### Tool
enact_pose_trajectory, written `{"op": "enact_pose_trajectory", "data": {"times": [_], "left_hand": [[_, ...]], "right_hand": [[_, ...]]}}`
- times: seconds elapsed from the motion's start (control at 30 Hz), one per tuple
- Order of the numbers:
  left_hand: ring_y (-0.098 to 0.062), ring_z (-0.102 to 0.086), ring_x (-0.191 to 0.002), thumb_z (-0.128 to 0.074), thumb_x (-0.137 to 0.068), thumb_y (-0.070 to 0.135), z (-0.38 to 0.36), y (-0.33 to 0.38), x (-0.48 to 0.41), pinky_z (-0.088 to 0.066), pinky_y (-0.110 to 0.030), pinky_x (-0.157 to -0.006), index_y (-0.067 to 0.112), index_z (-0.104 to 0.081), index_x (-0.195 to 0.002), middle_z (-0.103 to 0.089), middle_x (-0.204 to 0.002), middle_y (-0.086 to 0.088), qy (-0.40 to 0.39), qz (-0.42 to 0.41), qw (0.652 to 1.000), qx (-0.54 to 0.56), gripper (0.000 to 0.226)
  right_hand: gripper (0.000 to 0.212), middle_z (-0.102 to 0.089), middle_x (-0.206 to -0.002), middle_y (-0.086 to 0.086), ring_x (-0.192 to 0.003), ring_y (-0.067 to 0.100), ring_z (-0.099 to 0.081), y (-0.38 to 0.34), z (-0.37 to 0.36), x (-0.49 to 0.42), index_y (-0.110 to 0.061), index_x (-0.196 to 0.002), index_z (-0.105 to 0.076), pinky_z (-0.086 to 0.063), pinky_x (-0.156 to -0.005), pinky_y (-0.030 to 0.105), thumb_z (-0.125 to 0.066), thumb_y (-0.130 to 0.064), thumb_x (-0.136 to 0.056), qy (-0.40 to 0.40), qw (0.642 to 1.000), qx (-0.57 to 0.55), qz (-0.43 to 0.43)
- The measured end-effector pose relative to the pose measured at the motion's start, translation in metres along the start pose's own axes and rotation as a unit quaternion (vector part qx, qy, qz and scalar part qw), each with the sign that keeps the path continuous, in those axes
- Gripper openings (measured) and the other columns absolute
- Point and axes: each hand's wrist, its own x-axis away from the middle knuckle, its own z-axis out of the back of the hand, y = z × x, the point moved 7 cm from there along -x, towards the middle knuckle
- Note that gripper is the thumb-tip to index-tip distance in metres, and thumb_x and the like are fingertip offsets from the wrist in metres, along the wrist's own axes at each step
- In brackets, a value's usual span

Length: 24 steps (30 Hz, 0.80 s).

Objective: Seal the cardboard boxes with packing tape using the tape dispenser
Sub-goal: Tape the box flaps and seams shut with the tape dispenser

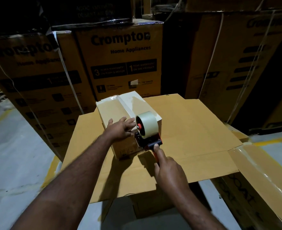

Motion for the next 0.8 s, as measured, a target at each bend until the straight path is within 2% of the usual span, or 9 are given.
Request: {"op": "enact_pose_trajectory", "data": {"times": [0.1, 0.17, 0.27, 0.37, 0.47, 0.63, 0.8], "left_hand": [[-0.017, 0.000, -0.157, -0.055, -0.089, 0.057, 0.001, 0.007, 0.000, 0.011, -0.066, -0.118, 0.045, -0.037, -0.153, -0.010, -0.169, 0.016, -0.070, 0.013, 0.997, 0.039, 0.067], [-0.020, 0.002, -0.157, -0.053, -0.094, 0.060, 0.003, 0.012, 0.003, 0.011, -0.066, -0.118, 0.042, -0.039, -0.153, -0.007, -0.170, 0.014, -0.079, 0.027, 0.996, 0.042, 0.063], [-0.023, -0.006, -0.157, -0.053, -0.102, 0.048, 0.003, 0.013, 0.007, 0.007, -0.061, -0.121, 0.037, -0.042, -0.152, -0.010, -0.170, 0.005, -0.029, 0.053, 0.998, 0.023, 0.053], [-0.026, -0.019, -0.155, -0.056, -0.100, 0.048, 0.000, 0.005, 0.005, 0.005, -0.060, -0.122, 0.039, -0.040, -0.153, -0.014, -0.170, -0.005, -0.001, 0.080, 0.996, 0.042, 0.056], [-0.027, -0.027, -0.152, -0.058, -0.101, 0.042, 0.000, 0.000, 0.003, 0.003, -0.056, -0.124, 0.035, -0.044, -0.152, -0.018, -0.169, -0.005, 0.017, 0.115, 0.991, 0.061, 0.053], [-0.023, -0.029, -0.151, -0.060, -0.101, 0.034, 0.002, 0.003, 0.006, 0.000, -0.055, -0.124, 0.032, -0.058, -0.141, -0.028, -0.166, -0.004, 0.054, 0.129, 0.988, 0.072, 0.040], [-0.024, -0.036, -0.147, -0.065, -0.098, 0.028, 0.004, 0.009, 0.009, -0.002, -0.055, -0.124, 0.034, -0.059, -0.140, -0.038, -0.162, -0.006, 0.097, 0.152, 0.979, 0.091, 0.043]], "right_hand": [[0.064, -0.054, -0.094, -0.003, -0.076, 0.013, -0.050, -0.003, -0.003, -0.006, -0.040, -0.155, -0.009, -0.040, -0.063, 0.025, -0.047, -0.032, -0.104, -0.002, 1.000, 0.005, -0.010], [0.064, -0.055, -0.096, -0.002, -0.075, 0.014, -0.049, -0.005, -0.005, -0.008, -0.039, -0.155, -0.009, -0.039, -0.062, 0.025, -0.046, -0.032, -0.104, -0.001, 1.000, 0.008, -0.015], [0.063, -0.057, -0.097, -0.001, -0.074, 0.012, -0.051, -0.012, -0.009, -0.009, -0.038, -0.156, -0.011, -0.040, -0.061, 0.024, -0.046, -0.031, -0.104, 0.009, 1.000, 0.003, -0.018], [0.064, -0.057, -0.094, -0.001, -0.073, 0.012, -0.055, -0.020, -0.014, -0.013, -0.037, -0.154, -0.011, -0.040, -0.057, 0.023, -0.047, -0.024, -0.103, 0.015, 1.000, 0.015, -0.021], [0.063, -0.060, -0.096, 0.004, -0.079, 0.017, -0.059, -0.033, -0.018, -0.021, -0.036, -0.151, -0.013, -0.042, -0.059, 0.027, -0.049, -0.019, -0.102, 0.007, 0.999, 0.015, -0.029], [0.056, -0.059, -0.092, 0.003, -0.078, 0.016, -0.057, -0.040, -0.019, -0.029, -0.034, -0.146, -0.016, -0.038, -0.055, 0.027, -0.048, -0.018, -0.102, -0.007, 0.999, -0.002, -0.039], [0.056, -0.061, -0.089, 0.001, -0.077, 0.019, -0.057, -0.041, -0.018, -0.033, -0.033, -0.145, -0.020, -0.041, -0.057, 0.030, -0.050, -0.016, -0.100, -0.026, 0.998, -0.017, -0.046]]}}
